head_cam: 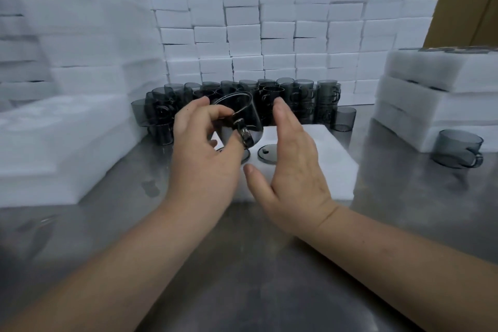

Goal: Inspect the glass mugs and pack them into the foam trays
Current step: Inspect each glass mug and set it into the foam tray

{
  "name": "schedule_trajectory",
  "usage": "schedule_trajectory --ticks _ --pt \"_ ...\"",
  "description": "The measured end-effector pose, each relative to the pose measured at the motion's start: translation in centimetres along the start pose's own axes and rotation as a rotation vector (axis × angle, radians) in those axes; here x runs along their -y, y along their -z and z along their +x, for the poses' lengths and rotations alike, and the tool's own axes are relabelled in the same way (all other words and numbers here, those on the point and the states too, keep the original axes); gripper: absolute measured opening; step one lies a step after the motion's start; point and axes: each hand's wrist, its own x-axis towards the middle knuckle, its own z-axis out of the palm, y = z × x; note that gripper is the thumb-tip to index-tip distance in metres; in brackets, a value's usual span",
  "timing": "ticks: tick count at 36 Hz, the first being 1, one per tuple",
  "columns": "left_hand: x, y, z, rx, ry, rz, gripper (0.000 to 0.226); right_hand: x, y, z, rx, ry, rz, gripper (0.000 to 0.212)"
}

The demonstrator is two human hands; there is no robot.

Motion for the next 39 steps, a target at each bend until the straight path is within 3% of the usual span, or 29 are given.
schedule_trajectory --ticks 9,13,19,29,39 --pt "0.3 0.9 -1.4 0.031 -0.109 0.130 0.038 0.3 0.3 0.1 0.163 -0.036 0.025 0.065" --pt "0.5 1.1 -1.5 0.011 -0.066 0.138 0.046 0.3 0.4 0.0 0.208 -0.060 0.037 0.066" --pt "0.7 1.0 -1.5 0.035 -0.087 0.169 0.041 -0.1 0.5 0.0 0.248 -0.130 0.079 0.064" --pt "0.7 1.2 -1.9 0.129 -0.200 0.171 0.051 -0.7 0.5 -0.3 0.240 -0.171 0.197 0.060" --pt "0.6 1.6 -2.0 0.212 -0.245 0.217 0.064 -1.3 0.2 -0.3 0.211 -0.189 0.288 0.075"
